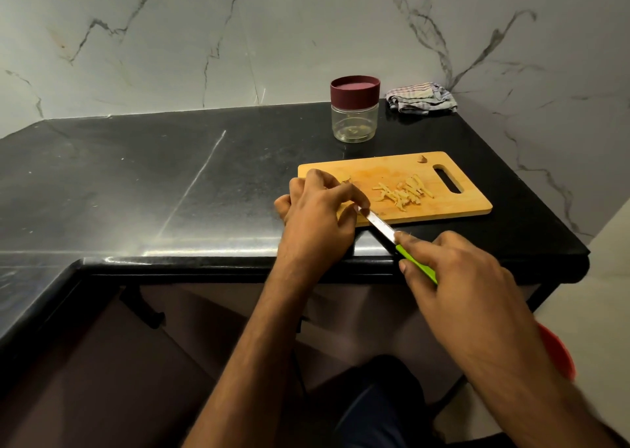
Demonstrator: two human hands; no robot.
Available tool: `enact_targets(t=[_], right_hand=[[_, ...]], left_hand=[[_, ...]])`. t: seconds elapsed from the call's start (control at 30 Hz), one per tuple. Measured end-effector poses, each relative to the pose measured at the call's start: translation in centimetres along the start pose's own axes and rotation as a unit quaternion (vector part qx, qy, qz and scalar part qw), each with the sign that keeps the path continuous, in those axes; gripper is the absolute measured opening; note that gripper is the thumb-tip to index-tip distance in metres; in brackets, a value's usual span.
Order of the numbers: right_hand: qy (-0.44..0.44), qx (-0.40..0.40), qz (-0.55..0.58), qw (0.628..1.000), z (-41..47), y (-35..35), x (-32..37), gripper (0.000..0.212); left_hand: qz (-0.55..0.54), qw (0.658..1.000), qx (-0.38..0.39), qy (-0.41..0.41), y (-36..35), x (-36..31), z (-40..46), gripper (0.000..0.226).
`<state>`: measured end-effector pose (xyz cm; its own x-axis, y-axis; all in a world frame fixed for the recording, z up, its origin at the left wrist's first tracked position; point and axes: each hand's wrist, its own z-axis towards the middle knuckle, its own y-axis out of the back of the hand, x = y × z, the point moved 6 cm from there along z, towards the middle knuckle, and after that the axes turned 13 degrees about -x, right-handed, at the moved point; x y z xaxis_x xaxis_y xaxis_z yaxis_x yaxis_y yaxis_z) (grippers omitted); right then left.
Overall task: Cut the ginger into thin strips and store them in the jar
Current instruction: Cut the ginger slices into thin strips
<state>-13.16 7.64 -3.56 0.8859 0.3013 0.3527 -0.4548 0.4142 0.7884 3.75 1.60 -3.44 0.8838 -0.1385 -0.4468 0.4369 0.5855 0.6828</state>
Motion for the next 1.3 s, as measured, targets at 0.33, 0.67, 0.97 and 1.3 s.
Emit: enact_targets(t=[0.33, 0.67, 0.97, 1.3], right_hand=[[0.011, -0.016, 0.018, 1.000, 0.1, 0.3, -0.3, 0.043], [0.019, -0.028, 0.091, 0.995, -0.2, 0.2, 1.0, 0.041], [0.012, -0.010, 0.094, 0.995, -0.3, 0.4, 1.6, 0.033], [0.015, 0.011, 0.067, 0.998, 0.4, 0.7, 1.5, 0.035]], left_hand=[[0.025, 1.000, -0.003, 0.006, -0.2, 0.3, 0.1, 0.042], [-0.031, 0.995, -0.016, 0.099, 0.2, 1.6, 0.1, 0.008], [-0.054, 0.991, -0.010, 0.119, 0.4, 1.6, 0.2, 0.008], [-0.051, 0.992, -0.007, 0.117, 0.4, 1.5, 0.3, 0.011]])
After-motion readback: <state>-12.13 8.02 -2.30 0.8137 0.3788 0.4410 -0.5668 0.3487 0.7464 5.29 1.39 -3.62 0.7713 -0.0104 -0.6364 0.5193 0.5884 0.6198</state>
